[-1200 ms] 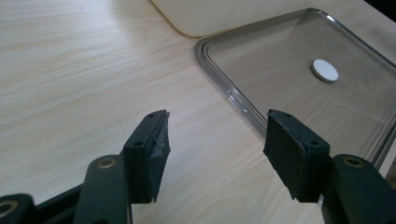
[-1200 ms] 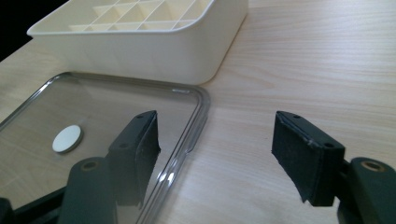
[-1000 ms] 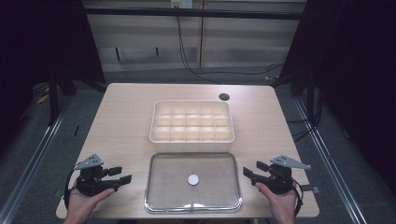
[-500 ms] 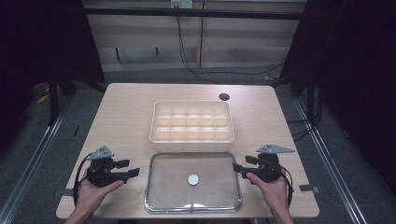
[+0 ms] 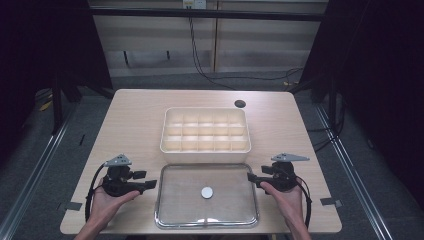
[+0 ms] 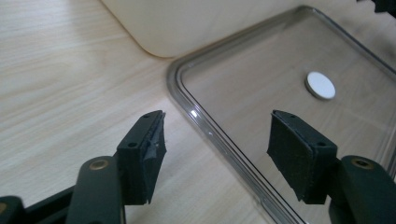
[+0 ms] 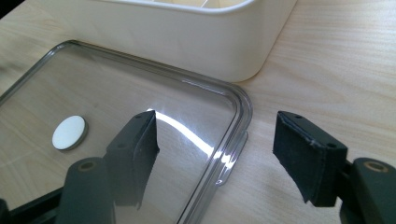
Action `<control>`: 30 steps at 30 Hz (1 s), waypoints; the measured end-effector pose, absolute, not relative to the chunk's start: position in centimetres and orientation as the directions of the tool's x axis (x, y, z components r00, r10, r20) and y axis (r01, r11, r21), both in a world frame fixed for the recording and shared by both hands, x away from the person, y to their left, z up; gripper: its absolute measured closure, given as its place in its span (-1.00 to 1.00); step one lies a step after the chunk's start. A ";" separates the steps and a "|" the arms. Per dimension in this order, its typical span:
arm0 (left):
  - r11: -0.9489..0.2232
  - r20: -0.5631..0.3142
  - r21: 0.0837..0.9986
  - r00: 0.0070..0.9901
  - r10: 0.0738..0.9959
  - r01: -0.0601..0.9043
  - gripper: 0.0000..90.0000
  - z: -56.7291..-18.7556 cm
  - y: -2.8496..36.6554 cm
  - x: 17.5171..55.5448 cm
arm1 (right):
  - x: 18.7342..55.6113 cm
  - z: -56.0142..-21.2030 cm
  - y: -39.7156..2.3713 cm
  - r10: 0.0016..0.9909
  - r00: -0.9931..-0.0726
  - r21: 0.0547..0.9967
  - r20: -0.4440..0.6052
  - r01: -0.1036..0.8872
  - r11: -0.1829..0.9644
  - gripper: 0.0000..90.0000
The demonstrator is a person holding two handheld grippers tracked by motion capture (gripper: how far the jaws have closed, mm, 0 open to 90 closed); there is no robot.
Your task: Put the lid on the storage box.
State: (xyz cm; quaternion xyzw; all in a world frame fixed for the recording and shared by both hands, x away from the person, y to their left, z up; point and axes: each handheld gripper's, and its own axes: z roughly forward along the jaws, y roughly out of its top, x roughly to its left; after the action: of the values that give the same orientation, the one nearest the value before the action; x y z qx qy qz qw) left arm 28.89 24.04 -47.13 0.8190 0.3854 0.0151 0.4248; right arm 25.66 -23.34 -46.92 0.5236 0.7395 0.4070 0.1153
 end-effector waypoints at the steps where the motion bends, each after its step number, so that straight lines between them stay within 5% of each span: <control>1: -0.343 -0.301 0.706 0.701 0.646 0.619 -0.21 -47.2 23.9 28.9 | 25.6 -46.9 -23.3 0.872 -0.424 0.729 0.245 0.673 0.122 -0.18; 4: -0.339 -0.317 0.706 0.706 0.633 0.621 -0.26 -47.4 23.7 28.8 | 25.6 -47.2 -23.4 0.862 -0.432 0.729 0.265 0.675 0.114 -0.14; 20: -0.357 -0.316 0.680 0.696 0.645 0.640 0.12 -48.9 22.6 29.1 | 26.5 -49.3 -22.9 0.874 -0.431 0.657 0.225 0.730 0.191 0.20; 30: -0.389 -0.301 0.661 0.701 0.646 0.642 0.17 -49.3 22.0 29.1 | 26.3 -49.6 -22.4 0.892 -0.402 0.650 0.207 0.738 0.182 0.22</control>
State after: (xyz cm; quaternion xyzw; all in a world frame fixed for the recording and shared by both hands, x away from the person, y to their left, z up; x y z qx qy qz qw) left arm 29.11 21.97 -49.32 0.8333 0.3865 0.0028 0.3952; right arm 26.34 -22.37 -49.58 0.5355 0.7608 0.3497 0.1101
